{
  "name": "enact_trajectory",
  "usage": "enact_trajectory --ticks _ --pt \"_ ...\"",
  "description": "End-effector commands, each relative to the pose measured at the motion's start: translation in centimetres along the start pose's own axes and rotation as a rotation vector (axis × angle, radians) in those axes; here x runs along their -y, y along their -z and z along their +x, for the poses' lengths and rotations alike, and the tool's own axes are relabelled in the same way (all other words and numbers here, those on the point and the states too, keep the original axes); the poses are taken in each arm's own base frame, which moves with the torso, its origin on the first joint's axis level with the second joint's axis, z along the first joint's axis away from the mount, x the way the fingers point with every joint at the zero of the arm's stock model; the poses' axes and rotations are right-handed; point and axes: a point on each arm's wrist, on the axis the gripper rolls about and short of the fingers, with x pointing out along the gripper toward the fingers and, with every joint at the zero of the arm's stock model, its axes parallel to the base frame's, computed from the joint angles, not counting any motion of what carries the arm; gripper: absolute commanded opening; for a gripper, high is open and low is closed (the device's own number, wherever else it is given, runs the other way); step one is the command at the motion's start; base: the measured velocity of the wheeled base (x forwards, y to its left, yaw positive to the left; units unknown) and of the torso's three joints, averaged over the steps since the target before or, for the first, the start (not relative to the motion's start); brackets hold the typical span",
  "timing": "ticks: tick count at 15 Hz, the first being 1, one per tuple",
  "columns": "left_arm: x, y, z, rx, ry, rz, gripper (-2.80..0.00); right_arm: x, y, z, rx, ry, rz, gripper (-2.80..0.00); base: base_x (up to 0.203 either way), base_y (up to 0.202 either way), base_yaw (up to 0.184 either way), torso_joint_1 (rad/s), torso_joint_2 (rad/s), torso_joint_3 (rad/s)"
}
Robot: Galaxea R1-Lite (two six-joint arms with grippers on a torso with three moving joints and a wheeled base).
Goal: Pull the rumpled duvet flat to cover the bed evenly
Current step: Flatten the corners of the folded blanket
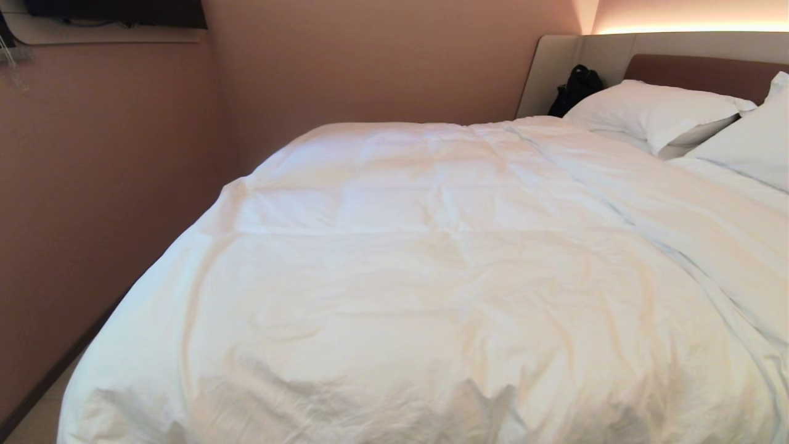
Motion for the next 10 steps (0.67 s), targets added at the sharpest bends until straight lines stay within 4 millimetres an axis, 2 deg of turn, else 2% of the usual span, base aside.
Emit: enact_trajectory --ticks 1,5,10 --pt "0.0 0.0 0.0 0.0 -0.001 0.0 -2.8 1.1 -0.7 0.1 0.027 0.012 0.034 0.0 0.0 0.0 0.0 0.0 0.0 0.0" --pt "0.0 0.0 0.0 0.0 -0.001 0.0 -2.8 3.3 -1.2 1.4 0.058 0.026 0.128 0.0 0.0 0.0 0.0 0.0 0.0 0.0" --pt "0.0 0.0 0.0 0.0 -0.001 0.0 -2.8 2.7 -1.1 2.9 0.062 -0.07 0.15 0.0 0.0 0.0 0.0 0.0 0.0 0.0"
